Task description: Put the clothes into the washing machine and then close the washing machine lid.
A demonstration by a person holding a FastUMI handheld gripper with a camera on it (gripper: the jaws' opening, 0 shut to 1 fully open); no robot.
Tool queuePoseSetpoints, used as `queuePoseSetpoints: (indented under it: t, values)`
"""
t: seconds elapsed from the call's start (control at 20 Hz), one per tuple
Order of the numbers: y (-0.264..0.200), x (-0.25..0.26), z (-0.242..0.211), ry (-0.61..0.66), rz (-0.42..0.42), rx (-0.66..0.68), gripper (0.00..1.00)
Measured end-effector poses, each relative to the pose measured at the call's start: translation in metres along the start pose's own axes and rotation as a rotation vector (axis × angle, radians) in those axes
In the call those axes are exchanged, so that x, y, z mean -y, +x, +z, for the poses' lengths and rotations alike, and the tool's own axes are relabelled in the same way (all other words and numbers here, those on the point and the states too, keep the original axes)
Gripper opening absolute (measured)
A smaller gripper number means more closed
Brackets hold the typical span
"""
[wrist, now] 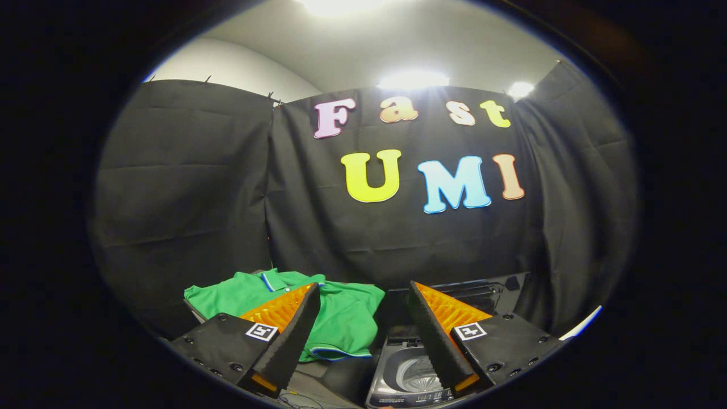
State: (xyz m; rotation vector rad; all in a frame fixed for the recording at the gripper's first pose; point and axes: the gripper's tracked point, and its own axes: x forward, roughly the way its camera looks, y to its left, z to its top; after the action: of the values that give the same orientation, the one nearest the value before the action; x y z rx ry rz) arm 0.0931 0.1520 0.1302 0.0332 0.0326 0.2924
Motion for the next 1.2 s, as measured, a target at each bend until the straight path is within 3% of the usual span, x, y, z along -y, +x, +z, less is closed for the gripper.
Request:
queuePoseSetpoints:
  t: [0.3, 0.7, 1.2]
  values:
    - [0.034, -0.056, 0.001, -0.009, 0.058, -0.073, 0.97]
    - [0.080, -0.127, -0.030, -0.013, 0.153, -0.208, 0.97]
    - [0.123, -0.169, -0.077, -0.072, 0.137, -0.361, 0.97]
